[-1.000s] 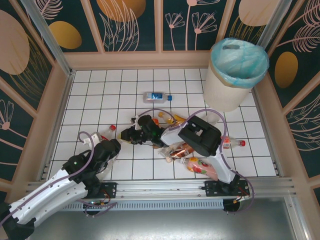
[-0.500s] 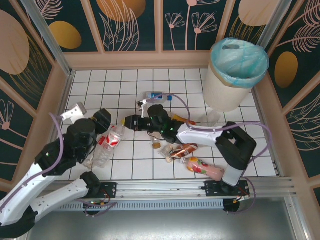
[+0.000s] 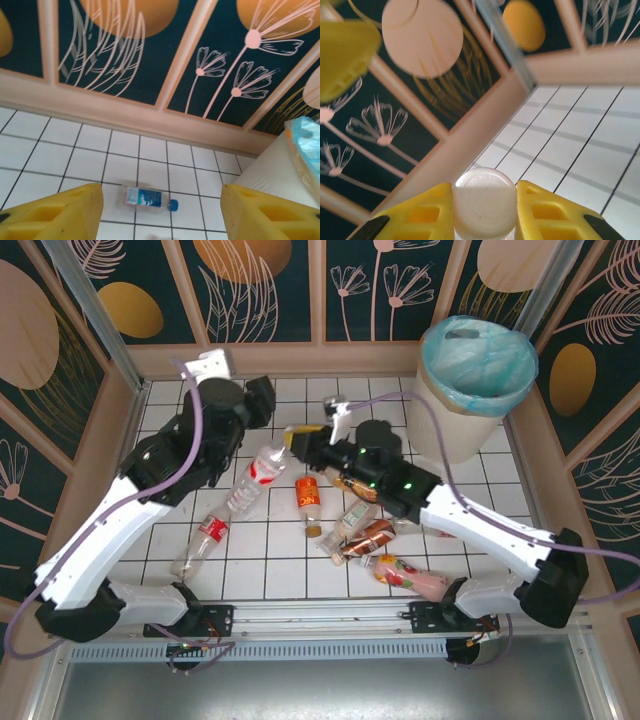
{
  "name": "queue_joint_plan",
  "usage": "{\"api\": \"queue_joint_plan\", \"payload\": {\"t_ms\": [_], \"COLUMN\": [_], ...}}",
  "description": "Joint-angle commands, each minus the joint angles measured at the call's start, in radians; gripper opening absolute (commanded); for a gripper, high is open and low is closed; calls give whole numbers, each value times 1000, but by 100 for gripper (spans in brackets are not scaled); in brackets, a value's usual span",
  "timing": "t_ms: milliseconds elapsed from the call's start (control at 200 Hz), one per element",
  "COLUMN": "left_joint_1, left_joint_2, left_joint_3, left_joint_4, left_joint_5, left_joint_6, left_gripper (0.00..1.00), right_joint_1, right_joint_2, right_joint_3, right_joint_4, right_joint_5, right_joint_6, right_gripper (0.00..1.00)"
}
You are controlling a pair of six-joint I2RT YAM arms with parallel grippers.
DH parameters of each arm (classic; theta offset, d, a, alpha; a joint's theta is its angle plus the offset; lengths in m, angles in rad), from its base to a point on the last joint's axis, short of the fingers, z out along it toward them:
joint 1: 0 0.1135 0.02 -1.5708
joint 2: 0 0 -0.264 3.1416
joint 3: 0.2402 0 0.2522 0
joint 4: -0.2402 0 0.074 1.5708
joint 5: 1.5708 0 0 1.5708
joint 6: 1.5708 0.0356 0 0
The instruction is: Put the plastic bottles in the bin
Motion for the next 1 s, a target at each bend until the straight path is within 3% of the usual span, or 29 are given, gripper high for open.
{"api": "queue_joint_plan", "payload": {"t_ms": [0, 390, 580, 766, 996], "left_joint_1": [-7, -6, -6, -6, -7], "left_joint_2": [82, 366, 469, 583, 633], "left_joint_3": [139, 448, 534, 678, 692], "left_joint_4": [44, 188, 257, 281, 364], "left_joint_5": [50, 201, 261, 325, 387], "left_joint_6": [86, 79, 84, 114, 148], "left_gripper": [64, 63, 63, 63, 64], "right_joint_1": [-76, -338, -409, -411, -498], "right_joint_2": [-68, -113, -79, -23, 14], "right_joint_3": [100, 317, 418, 525, 562], "right_joint_4": [-51, -112, -139, -181, -175], "right_joint_5": [38, -20, -25, 64, 64], "right_joint_6": [-109, -195, -222, -377, -488], "right_gripper": [0, 0, 0, 0, 0]}}
